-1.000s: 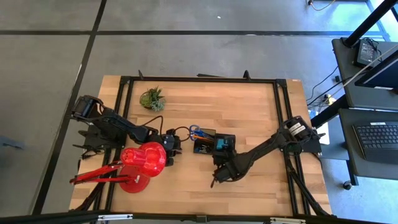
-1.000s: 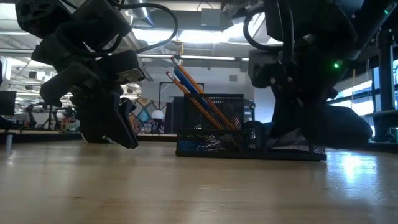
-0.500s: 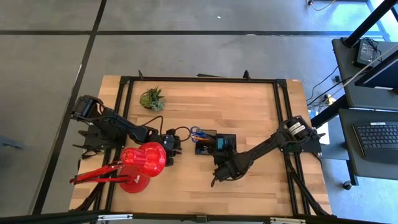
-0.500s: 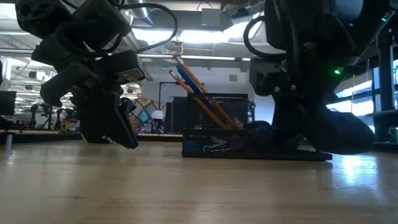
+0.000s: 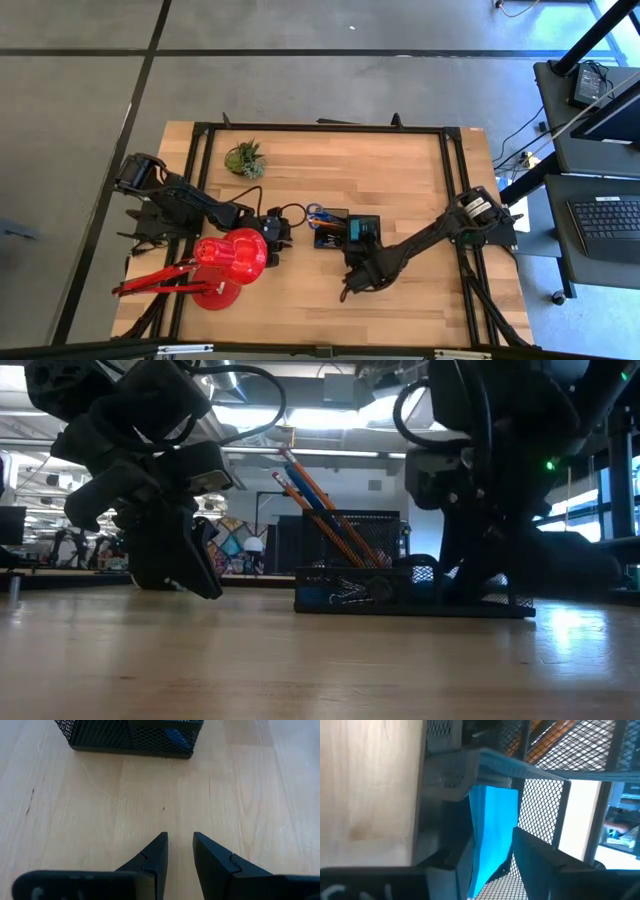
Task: Pick and place office supplies into organizer
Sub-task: Put the blue sticky note into the black desk organizer, then return to Home Position
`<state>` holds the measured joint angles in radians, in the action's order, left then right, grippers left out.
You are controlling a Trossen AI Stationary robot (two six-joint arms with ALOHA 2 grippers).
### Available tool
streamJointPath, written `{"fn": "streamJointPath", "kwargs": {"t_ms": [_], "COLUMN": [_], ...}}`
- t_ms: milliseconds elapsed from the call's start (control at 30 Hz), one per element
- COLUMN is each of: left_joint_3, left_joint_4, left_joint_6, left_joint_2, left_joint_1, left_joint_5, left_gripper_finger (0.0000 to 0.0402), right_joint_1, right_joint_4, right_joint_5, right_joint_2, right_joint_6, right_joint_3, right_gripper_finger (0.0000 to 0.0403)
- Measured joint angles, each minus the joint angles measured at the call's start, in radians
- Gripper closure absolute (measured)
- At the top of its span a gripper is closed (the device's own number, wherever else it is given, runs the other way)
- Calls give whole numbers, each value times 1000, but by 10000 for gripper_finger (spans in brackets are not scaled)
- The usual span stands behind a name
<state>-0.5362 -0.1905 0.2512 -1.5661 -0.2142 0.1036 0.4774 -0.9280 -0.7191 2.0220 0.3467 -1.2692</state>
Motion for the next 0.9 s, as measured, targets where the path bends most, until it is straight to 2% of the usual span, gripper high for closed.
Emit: {"fn": "streamJointPath", "kwargs": {"t_ms": [167,333,467,667,900], "left_joint_3": [0,0,-1,22,23], "left_joint_4": [0,2,37,86,116], "left_joint_6": [0,-2,-3,-72,-179], "left_joint_2": [0,0,22,168,374], "left_joint_1": [0,0,0,0,14], "left_joint_5": [-20,-28,-29,-29,-16], "left_gripper_finger": [315,315,316,316,325], "right_joint_1": [10,13,17,35,30], "right_joint_4": [-135,-251,-315,-278,-124], "right_joint_5": [15,117,122,161,214], "right_joint_2": [0,0,-5,-93,-265], "right_joint_6": [38,53,107,169,103], "right_joint_3": [-95,-181,-220,-240,-185], "right_gripper_finger": [264,264,264,264,264]}}
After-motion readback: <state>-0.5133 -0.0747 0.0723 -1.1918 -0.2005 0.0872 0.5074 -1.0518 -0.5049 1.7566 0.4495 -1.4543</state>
